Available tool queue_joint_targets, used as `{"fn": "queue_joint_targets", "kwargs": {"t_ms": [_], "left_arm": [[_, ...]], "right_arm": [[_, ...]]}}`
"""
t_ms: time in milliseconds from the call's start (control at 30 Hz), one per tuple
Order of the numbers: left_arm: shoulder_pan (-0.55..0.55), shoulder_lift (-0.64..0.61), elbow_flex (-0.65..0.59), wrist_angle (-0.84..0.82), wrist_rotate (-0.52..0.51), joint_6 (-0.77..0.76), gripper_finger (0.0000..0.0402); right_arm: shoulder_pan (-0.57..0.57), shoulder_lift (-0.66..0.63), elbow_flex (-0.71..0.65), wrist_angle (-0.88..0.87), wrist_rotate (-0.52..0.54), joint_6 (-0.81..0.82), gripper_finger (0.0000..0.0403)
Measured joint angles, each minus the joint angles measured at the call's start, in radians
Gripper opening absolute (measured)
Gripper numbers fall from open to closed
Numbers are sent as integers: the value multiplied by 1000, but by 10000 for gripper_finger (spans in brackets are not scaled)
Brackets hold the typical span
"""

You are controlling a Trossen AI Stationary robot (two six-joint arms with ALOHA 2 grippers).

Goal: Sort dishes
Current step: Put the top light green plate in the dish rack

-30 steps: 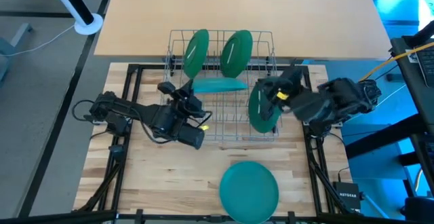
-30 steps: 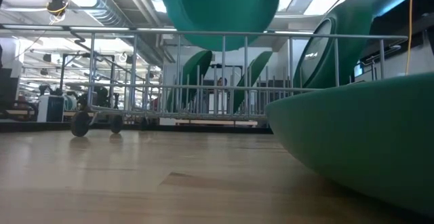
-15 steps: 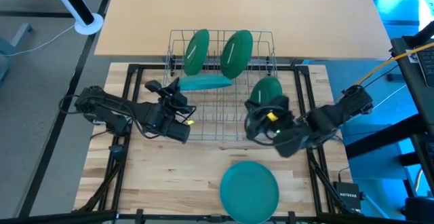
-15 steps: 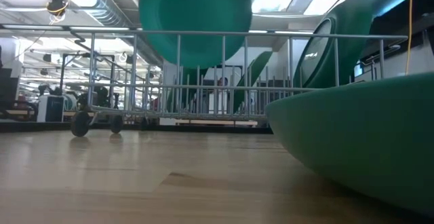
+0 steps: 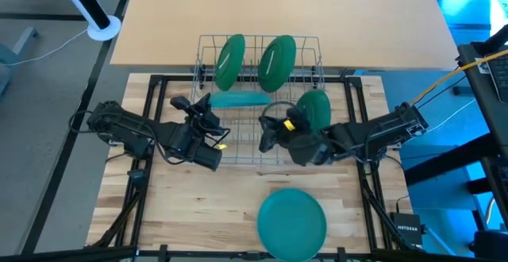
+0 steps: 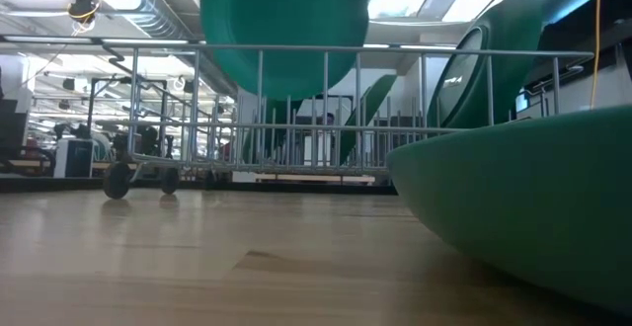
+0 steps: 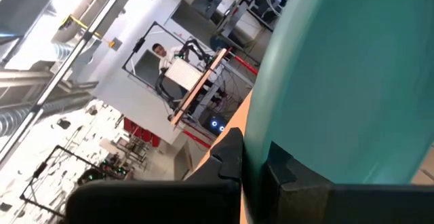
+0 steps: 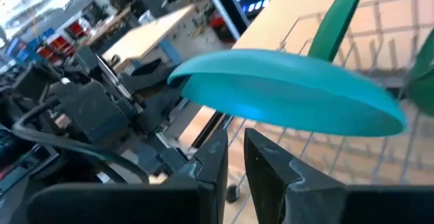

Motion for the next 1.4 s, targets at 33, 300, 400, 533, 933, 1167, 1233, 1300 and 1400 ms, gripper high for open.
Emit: {"fn": "queue_joint_targets", "kwargs": {"t_ms": [33,300,400,533,933,1167,1233,1300,1400], "left_arm": [[-3,0,0,0,0,2,0],[-20,0,0,-1,0,30,0],[-26,0,0,0,0,37,0],[-32,0,0,0,0,36,0],[-32,1,0,0,0,56,0],[-32,1,0,-1,0,64,0],[-32,1,0,3,-4,69,0],[-30,1,0,-2,-3,78,0],[-24,1,0,-1,0,90,0]], "right_arm": [[-12,2,0,4,-32,-5,56],[-76,4,0,24,-128,-16,56],[-90,4,0,49,-133,-16,56],[-115,4,0,100,-136,-16,56],[-119,59,0,137,-173,60,56],[-119,107,0,231,-75,84,56],[-118,110,0,269,-69,63,56],[-106,113,0,308,-70,49,56],[-85,113,0,353,-58,13,56]]}}
